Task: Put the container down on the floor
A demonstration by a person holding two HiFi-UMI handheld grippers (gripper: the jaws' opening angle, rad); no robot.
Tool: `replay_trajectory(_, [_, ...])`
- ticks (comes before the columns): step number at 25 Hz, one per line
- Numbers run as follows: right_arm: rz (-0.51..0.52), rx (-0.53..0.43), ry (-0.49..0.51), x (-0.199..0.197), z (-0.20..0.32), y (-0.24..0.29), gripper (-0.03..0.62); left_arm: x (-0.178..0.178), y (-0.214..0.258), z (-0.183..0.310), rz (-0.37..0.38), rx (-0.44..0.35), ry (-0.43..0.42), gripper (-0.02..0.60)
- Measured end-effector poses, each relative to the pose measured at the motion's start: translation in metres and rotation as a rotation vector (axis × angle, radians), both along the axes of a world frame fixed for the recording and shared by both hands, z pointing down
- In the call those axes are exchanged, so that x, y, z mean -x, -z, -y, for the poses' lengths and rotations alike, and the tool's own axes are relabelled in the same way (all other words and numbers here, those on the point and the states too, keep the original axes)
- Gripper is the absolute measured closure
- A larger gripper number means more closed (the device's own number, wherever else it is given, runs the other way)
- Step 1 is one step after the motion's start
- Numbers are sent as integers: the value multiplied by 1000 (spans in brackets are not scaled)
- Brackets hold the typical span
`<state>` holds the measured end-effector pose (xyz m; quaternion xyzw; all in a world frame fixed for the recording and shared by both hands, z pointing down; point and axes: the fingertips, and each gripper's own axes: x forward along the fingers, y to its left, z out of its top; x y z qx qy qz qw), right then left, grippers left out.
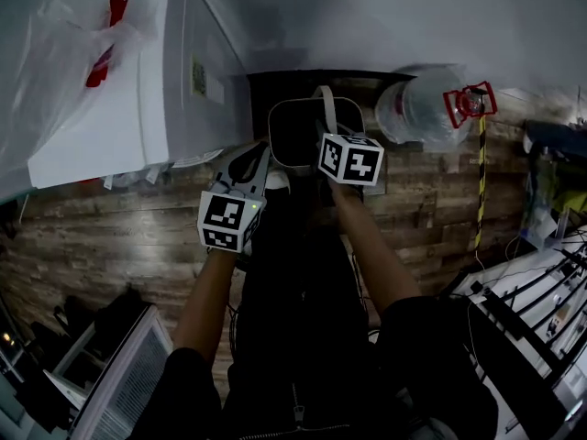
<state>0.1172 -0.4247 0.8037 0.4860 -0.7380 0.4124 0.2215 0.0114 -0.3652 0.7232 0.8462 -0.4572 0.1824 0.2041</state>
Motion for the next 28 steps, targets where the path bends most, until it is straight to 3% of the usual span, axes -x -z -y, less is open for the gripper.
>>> replay_trajectory(4, [-10, -12, 4, 9, 9, -46, 582, 1, -49, 2, -23, 46, -34, 566])
replay_trajectory(13, [21, -39, 4, 41, 48, -136, 580, 19, -120, 20, -24, -45, -39, 566])
replay_trajectory(20, [59, -74, -1, 70, 79, -179, 580, 27, -155, 10, -69, -76, -44, 566])
replay_trajectory(28, [85, -107, -2, 100, 111, -207, 579, 45, -195, -1, -43, -70, -30, 566])
